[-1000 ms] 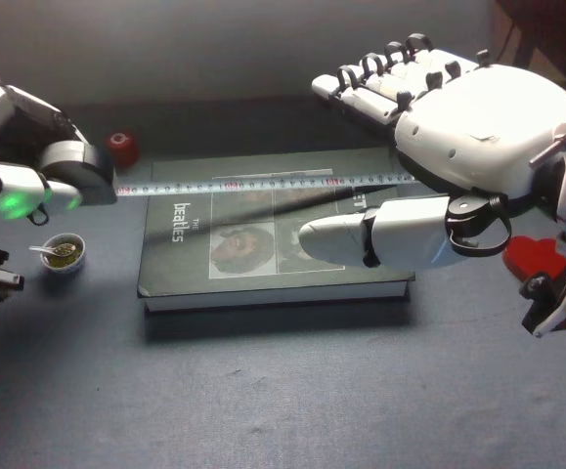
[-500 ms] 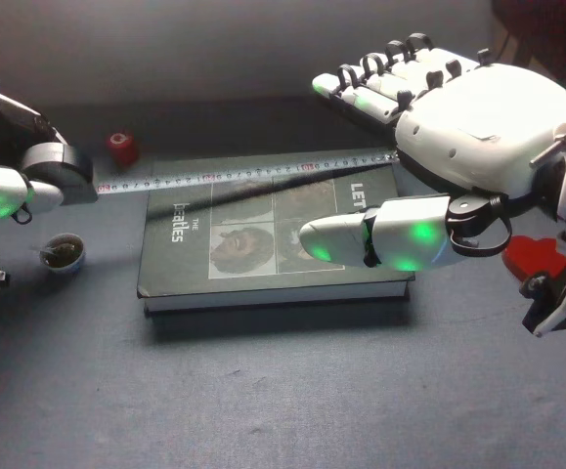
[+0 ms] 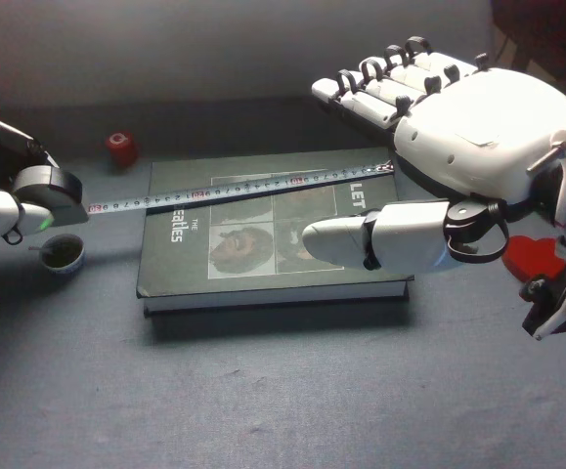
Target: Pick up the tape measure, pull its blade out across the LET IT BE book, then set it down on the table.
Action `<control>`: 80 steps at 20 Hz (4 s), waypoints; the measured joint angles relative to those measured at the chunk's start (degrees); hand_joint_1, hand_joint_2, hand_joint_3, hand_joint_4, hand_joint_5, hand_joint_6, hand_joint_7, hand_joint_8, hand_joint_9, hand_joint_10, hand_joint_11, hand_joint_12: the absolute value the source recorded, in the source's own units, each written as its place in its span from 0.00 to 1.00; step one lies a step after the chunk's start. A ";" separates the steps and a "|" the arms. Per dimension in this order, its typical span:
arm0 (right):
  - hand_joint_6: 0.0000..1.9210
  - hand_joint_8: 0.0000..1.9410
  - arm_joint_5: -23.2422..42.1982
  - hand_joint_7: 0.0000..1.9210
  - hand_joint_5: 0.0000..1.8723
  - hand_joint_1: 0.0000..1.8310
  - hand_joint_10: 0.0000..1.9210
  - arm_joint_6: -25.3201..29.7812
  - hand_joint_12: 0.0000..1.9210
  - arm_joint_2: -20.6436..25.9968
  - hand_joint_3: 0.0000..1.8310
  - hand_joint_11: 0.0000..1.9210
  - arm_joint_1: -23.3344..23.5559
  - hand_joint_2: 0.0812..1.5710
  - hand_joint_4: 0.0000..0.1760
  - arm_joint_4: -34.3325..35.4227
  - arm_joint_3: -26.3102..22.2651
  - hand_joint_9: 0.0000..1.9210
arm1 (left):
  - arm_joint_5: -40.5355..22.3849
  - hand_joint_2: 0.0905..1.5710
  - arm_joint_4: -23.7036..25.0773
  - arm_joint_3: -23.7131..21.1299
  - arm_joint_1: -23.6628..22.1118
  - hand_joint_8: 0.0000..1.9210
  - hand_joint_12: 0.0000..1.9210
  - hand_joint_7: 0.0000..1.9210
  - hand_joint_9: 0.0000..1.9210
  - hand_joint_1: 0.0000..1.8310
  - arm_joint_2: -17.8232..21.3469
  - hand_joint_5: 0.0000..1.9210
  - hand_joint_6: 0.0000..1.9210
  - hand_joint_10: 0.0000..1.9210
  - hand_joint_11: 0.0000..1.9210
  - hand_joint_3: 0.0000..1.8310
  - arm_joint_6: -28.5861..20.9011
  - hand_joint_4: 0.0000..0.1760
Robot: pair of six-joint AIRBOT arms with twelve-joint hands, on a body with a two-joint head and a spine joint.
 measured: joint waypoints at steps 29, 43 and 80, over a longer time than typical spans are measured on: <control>0.00 0.00 0.94 0.04 0.03 0.04 0.00 1.60 0.17 -0.42 0.00 0.00 -0.81 0.62 0.00 -2.58 0.00 0.02 | -0.44 0.69 -4.17 -14.53 -11.56 0.50 0.61 0.53 0.46 0.75 6.10 0.52 0.40 0.68 0.38 0.00 11.82 0.00; 0.00 0.00 1.05 0.04 0.02 0.04 0.00 1.66 0.18 -0.39 0.00 0.00 -1.49 0.62 0.00 -2.60 0.00 0.02 | -4.09 0.68 -9.99 -34.01 -7.56 0.48 0.59 0.52 0.46 0.75 21.38 0.55 0.38 0.67 0.39 0.00 15.52 0.00; 0.00 0.00 1.11 0.03 0.02 0.03 0.00 1.66 0.16 -0.52 0.00 0.00 -2.23 0.64 0.00 -3.02 0.00 0.01 | -24.48 0.68 -8.11 -34.14 19.15 0.48 0.61 0.53 0.47 0.75 11.04 0.56 0.35 0.67 0.39 0.00 -1.11 0.00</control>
